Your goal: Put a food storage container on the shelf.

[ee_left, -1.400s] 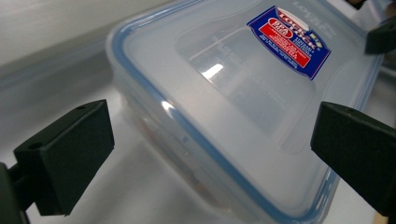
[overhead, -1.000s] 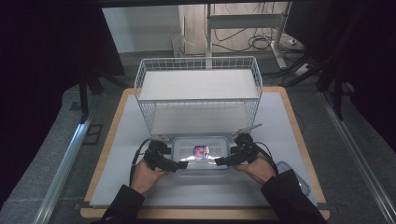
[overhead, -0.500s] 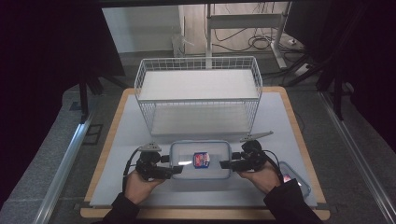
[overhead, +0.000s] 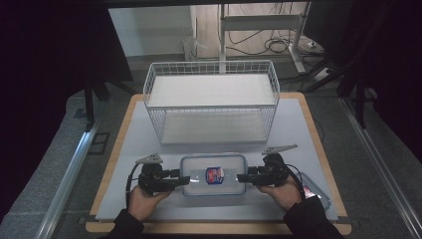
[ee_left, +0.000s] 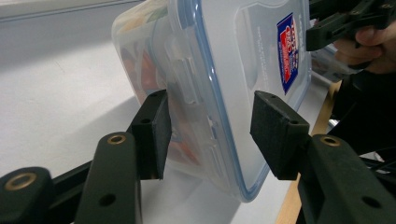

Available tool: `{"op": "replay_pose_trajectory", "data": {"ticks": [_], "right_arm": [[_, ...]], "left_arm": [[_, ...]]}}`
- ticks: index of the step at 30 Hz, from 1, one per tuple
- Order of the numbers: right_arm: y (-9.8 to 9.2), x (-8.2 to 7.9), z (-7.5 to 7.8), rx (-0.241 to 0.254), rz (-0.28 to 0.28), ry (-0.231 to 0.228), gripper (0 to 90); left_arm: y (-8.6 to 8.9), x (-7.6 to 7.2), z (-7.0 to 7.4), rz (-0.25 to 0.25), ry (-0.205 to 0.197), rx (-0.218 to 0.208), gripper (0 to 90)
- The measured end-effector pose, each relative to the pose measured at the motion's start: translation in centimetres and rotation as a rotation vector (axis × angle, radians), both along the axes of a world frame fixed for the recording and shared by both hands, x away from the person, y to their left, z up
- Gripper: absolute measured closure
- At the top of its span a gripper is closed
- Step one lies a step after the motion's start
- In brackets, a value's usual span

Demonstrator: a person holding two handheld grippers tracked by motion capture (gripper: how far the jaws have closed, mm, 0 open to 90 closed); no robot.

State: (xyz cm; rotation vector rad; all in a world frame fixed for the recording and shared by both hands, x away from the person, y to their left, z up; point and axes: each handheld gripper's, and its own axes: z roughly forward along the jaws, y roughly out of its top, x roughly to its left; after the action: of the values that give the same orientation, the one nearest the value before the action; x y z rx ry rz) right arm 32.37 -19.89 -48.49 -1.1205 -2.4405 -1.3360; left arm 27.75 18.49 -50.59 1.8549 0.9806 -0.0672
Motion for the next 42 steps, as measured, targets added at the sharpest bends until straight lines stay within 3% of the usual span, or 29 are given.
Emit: {"op": "replay_pose_trajectory", "data": {"ticks": [8,12,18,20,25,27,34,36,42], "right_arm": [[-0.1,0.3,-0.2,0.02,-0.01,0.032,46.8],[-0.2,0.4,-0.3,0.033,-0.022,0.052,46.8],[-0.3,0.6,-0.4,0.044,-0.028,0.075,46.7],[-0.3,0.7,-0.4,0.044,-0.029,0.079,46.7],[-0.3,0.6,-0.4,0.043,-0.038,0.09,47.4],[-0.4,0.5,-0.3,0.069,-0.05,0.107,51.6],[-0.1,0.3,-0.3,0.077,-0.075,0.083,51.4],[-0.1,0.3,-0.2,0.078,-0.085,0.074,50.7],[-0.4,0.4,1.0,0.096,-0.099,0.024,50.7]], "left_arm": [[0.2,0.4,-0.4,-0.004,0.01,-0.028,48.1],[0.5,1.0,-0.9,-0.005,0.041,-0.069,46.8],[0.6,1.4,-1.4,-0.003,0.095,-0.095,42.4],[0.6,1.4,-1.3,-0.006,0.091,-0.097,45.2],[0.7,1.4,-1.1,0.017,0.128,-0.12,47.9],[1.0,1.3,-0.9,0.03,0.125,-0.132,51.6],[1.1,1.4,-0.8,0.056,0.135,-0.139,53.2],[0.8,1.4,-0.5,0.06,0.126,-0.123,53.2],[0.5,1.6,0.6,0.058,0.09,-0.129,53.2]]}}
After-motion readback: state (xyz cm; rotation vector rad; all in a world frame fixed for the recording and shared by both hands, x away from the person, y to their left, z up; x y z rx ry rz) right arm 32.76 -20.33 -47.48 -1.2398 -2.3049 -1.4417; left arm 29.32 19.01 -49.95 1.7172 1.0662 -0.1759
